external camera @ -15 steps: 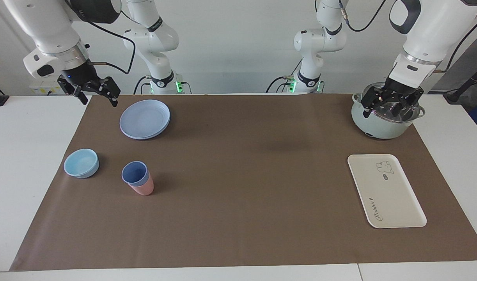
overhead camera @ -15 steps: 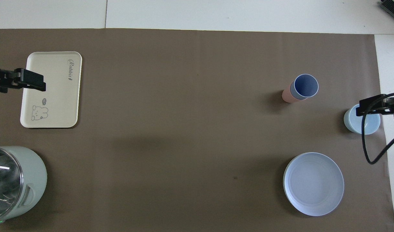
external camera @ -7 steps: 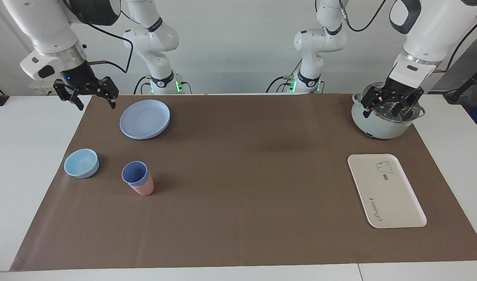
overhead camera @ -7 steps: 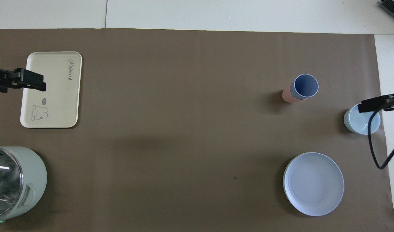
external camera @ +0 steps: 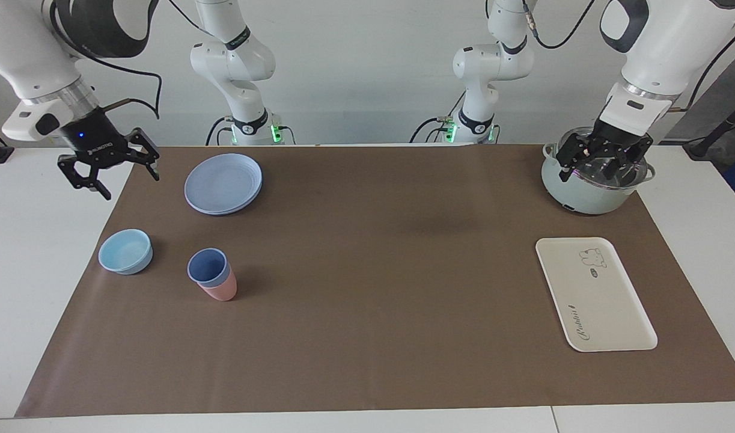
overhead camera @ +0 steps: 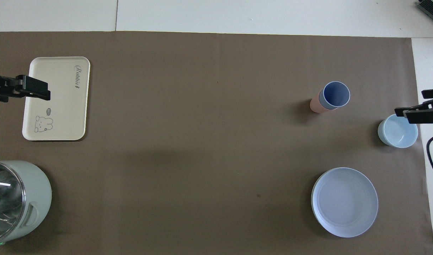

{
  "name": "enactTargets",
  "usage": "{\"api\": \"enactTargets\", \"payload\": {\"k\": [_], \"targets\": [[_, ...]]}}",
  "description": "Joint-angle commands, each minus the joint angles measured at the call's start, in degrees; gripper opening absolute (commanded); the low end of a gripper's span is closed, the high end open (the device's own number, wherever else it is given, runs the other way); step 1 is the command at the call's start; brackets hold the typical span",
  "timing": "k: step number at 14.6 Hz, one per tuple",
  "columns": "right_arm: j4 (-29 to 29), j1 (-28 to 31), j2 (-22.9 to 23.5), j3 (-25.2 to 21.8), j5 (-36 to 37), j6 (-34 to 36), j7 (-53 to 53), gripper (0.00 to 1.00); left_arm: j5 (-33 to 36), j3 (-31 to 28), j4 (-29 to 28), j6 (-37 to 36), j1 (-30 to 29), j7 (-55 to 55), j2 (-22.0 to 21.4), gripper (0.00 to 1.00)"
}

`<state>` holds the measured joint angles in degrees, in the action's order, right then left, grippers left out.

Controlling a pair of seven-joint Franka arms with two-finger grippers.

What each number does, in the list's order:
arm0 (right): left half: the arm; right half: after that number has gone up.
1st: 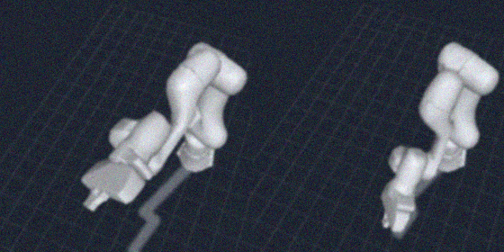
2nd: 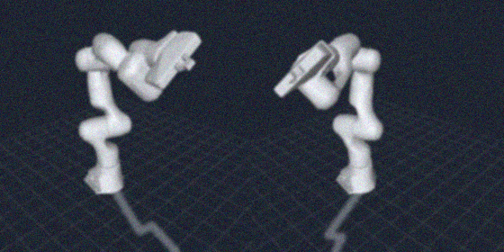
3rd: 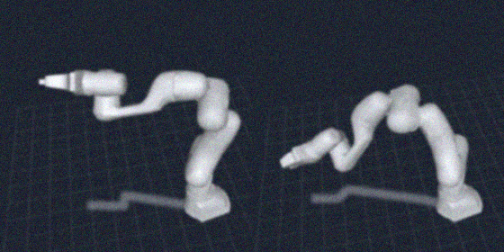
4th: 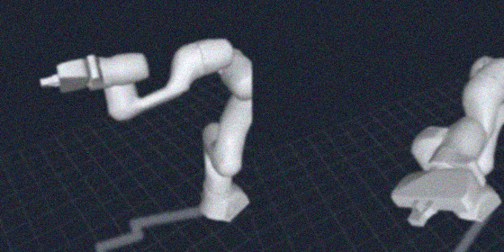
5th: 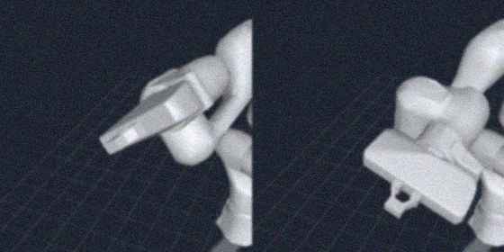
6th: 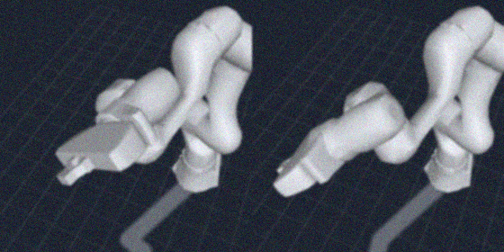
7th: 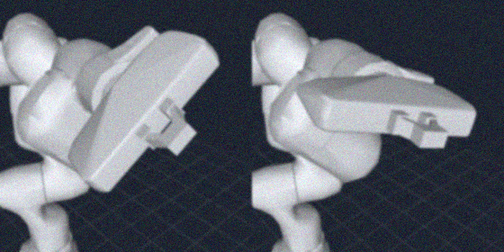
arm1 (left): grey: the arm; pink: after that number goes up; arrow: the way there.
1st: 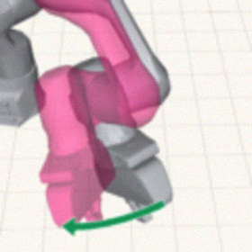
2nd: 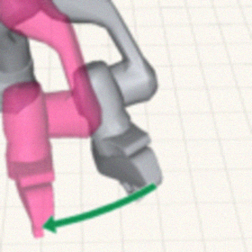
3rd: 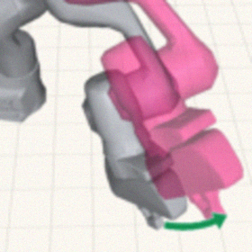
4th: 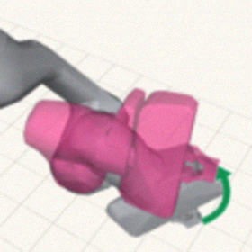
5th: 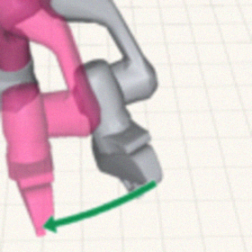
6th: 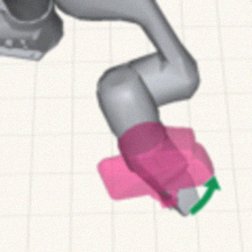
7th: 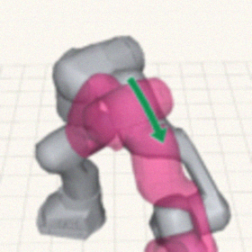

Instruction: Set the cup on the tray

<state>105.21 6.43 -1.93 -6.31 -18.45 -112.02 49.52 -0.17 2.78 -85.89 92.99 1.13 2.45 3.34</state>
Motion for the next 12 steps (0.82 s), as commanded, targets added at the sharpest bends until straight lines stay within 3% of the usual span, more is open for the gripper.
{"api": "enactTargets", "payload": {"k": [1,4,8,12], "targets": [[5.18,2.09,2.78,0.6,-10.15,-6.71,17.11,1.0,0.69,0.21,-2.0,1.05,-0.42,-0.78,-1.66,1.0],[5.27,4.99,8.41,0.6,-21.51,-7.24,34.28,1.0,0.69,0.21,-2.0,1.05,-0.42,-0.78,-1.67,1.0],[6.41,5.26,12.2,0.6,-30.04,-8.12,43.62,1.0,0.69,0.21,-2.0,1.05,-0.42,-0.78,-1.67,1.0],[8.43,5.17,13.79,0.6,-34.01,-8.13,50.57,1.0,0.69,0.21,-2.0,1.05,-0.42,-0.78,-1.67,1.0]]}}
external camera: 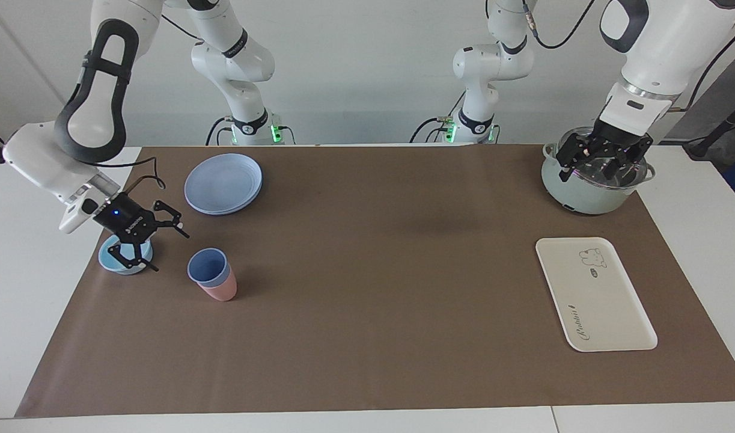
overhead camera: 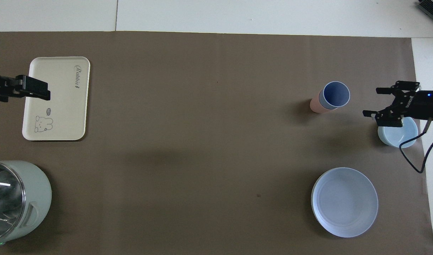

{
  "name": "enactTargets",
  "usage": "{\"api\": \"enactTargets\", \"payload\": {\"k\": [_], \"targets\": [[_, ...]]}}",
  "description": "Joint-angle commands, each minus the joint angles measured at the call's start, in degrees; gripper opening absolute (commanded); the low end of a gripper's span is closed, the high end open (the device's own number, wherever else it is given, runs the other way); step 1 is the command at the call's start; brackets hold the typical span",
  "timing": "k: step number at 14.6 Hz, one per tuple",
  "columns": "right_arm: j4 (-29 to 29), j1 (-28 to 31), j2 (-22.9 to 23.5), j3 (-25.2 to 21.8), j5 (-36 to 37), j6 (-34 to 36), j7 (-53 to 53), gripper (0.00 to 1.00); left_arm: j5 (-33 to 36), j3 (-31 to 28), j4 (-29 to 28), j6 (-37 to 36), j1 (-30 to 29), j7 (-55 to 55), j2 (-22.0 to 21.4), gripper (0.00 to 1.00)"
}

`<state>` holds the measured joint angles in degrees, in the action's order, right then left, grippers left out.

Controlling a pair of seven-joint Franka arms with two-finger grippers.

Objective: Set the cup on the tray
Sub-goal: 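Reach the right gripper to the pink-and-blue cup and grasp its rim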

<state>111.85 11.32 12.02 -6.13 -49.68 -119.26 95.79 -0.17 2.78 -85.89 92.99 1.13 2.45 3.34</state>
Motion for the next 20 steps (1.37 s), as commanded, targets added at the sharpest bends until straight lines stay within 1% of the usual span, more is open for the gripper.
{"api": "enactTargets", "payload": {"k": [1,5,7,8,10,11,20], "targets": [[2.06,0.37,0.72,0.42,-4.79,-0.88,5.97,1.0,0.69,0.21,-2.0,1.05,-0.42,-0.78,-1.58,1.0],[2.23,0.98,5.72,0.42,-14.63,0.17,15.81,1.0,0.69,0.21,-2.0,1.05,-0.42,-0.78,-1.67,1.0],[2.15,0.46,7.66,0.51,-18.59,0.17,18.89,1.0,0.69,0.21,-2.0,1.05,-0.42,-0.78,-1.58,1.0],[2.23,0.11,7.93,0.51,-19.91,0.0,19.17,1.0,0.69,0.21,-2.0,1.05,-0.42,-0.78,-1.66,1.0],[2.23,0.11,8.81,0.59,-21.06,0.0,20.74,1.0,0.69,0.21,-2.0,1.05,-0.42,-0.78,-1.67,1.0],[2.41,-0.07,8.99,0.59,-22.81,0.08,21.53,1.0,0.69,0.21,-2.0,1.05,-0.42,-0.78,-1.67,1.0],[3.29,-3.05,9.25,0.51,-27.57,-0.88,23.21,1.0,0.69,0.21,-2.0,1.05,-0.42,-0.78,-1.66,1.0]]}}
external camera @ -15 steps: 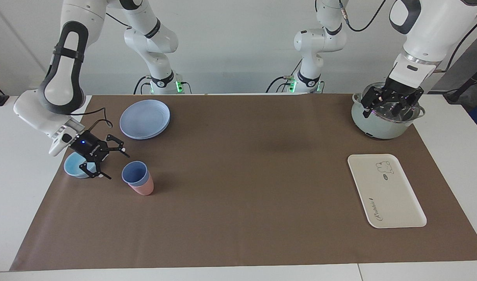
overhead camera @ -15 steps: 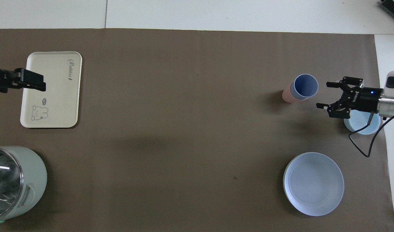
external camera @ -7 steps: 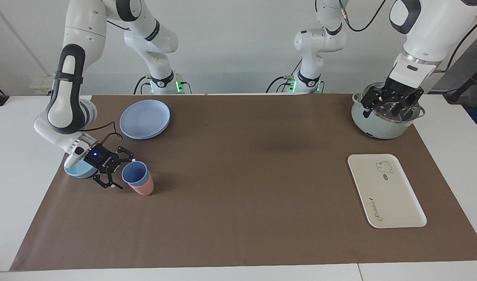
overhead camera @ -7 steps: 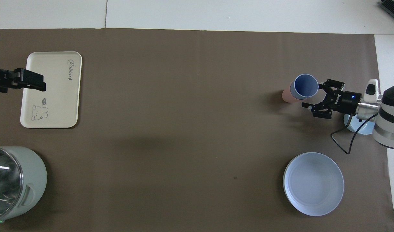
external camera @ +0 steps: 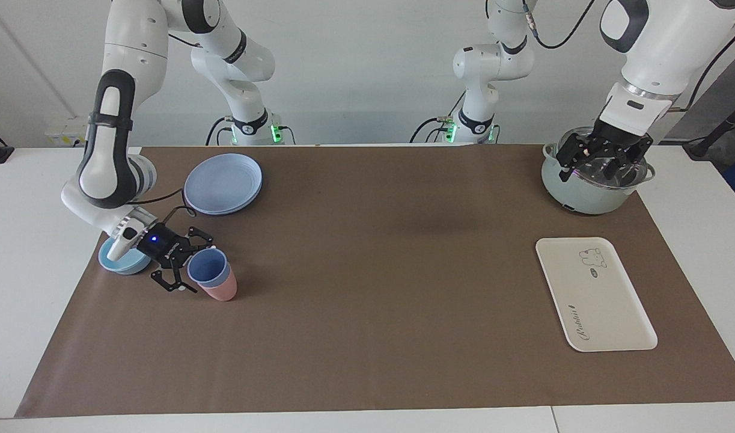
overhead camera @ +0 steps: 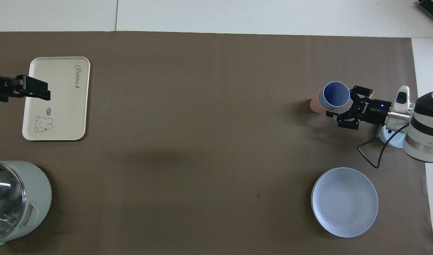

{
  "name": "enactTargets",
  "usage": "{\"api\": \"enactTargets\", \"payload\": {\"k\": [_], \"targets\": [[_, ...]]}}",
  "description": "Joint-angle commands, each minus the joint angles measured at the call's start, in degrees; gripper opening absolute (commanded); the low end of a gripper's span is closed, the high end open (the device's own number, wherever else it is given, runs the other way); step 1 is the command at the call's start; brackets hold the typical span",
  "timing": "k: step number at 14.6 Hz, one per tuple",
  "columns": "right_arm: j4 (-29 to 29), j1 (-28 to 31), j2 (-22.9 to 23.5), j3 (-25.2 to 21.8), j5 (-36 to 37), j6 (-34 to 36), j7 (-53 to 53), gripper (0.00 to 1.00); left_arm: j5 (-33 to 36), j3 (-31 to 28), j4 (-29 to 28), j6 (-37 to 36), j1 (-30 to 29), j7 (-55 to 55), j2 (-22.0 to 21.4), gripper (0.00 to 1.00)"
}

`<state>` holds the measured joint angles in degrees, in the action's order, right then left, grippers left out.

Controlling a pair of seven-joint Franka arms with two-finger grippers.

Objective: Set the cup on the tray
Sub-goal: 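Reach the right gripper to the pink-and-blue cup and grasp its rim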

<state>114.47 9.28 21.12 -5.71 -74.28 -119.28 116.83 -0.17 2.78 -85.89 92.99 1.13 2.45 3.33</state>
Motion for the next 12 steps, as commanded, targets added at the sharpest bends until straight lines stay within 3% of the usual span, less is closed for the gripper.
{"api": "enactTargets", "payload": {"k": [1,12], "targets": [[0.75,-1.11,0.15,0.09,-3.06,-1.04,2.35,1.0,0.69,0.21,-2.0,1.05,-0.42,-0.78,-1.58,1.0],[1.46,-2.42,0.15,0.17,-5.79,-3.41,4.99,1.0,0.69,0.29,-2.09,0.08,0.19,-0.51,-1.67,1.0]]}}
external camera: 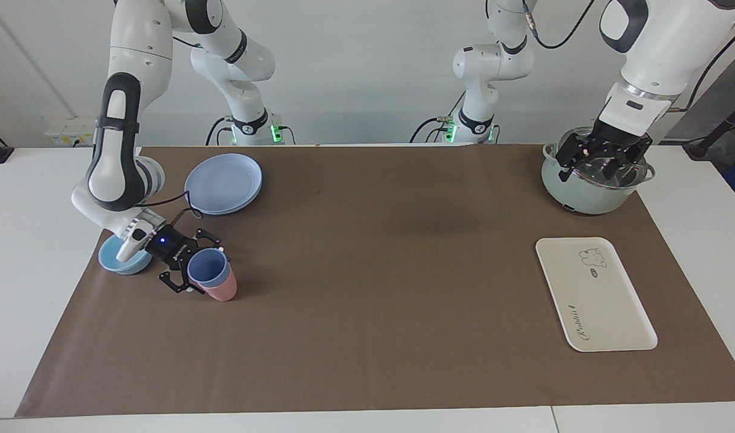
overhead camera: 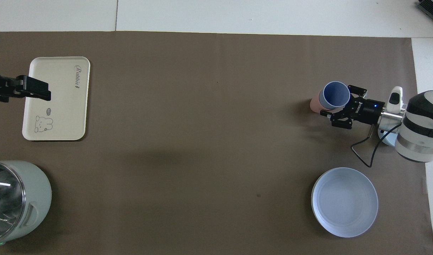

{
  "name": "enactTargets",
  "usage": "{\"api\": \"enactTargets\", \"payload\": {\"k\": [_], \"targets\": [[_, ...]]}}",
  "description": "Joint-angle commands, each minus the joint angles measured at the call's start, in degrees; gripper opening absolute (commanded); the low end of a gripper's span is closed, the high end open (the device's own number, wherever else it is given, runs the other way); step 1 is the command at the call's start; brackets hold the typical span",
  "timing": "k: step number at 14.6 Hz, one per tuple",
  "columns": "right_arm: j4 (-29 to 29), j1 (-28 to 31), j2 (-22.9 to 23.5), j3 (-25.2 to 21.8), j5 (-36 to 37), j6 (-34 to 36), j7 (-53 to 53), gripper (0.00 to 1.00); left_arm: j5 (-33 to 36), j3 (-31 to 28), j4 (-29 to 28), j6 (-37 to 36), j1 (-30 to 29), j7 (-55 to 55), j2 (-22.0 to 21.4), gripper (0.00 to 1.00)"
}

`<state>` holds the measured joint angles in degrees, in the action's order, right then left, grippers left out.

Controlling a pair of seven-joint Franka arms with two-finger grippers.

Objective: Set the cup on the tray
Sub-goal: 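Reach the right gripper to the pink-and-blue cup and grasp its rim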

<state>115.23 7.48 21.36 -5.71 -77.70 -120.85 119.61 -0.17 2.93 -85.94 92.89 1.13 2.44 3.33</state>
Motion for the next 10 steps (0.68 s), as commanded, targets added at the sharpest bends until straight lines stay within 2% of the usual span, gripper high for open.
{"api": "enactTargets", "payload": {"k": [1,6,7,8,9,10], "targets": [[0.7,-0.71,0.0,0.18,-2.45,-1.93,2.2,1.0,0.69,0.15,-2.21,0.28,0.36,-0.33,-1.75,1.0],[0.7,-0.71,0.0,0.18,-2.45,-2.02,2.29,0.98,0.69,0.15,-2.48,1.16,-0.43,-0.59,-1.93,1.0],[0.7,-0.71,0.0,0.18,-2.45,-2.02,2.38,0.83,0.69,0.15,-2.39,1.24,-0.43,-0.94,-1.93,1.0],[0.7,-0.71,0.0,0.18,-2.54,-2.02,2.55,0.51,0.69,0.15,-2.3,1.42,-0.34,-1.38,-1.93,1.0],[0.7,-0.71,0.0,0.18,-2.71,-2.02,2.55,0.01,0.69,0.15,-2.39,1.51,-0.34,-1.47,-1.93,1.0],[0.7,-0.71,0.0,0.18,-2.8,-2.11,1.95,0.0,0.69,0.15,-2.39,1.51,-0.34,-1.47,-1.84,1.0]]}}
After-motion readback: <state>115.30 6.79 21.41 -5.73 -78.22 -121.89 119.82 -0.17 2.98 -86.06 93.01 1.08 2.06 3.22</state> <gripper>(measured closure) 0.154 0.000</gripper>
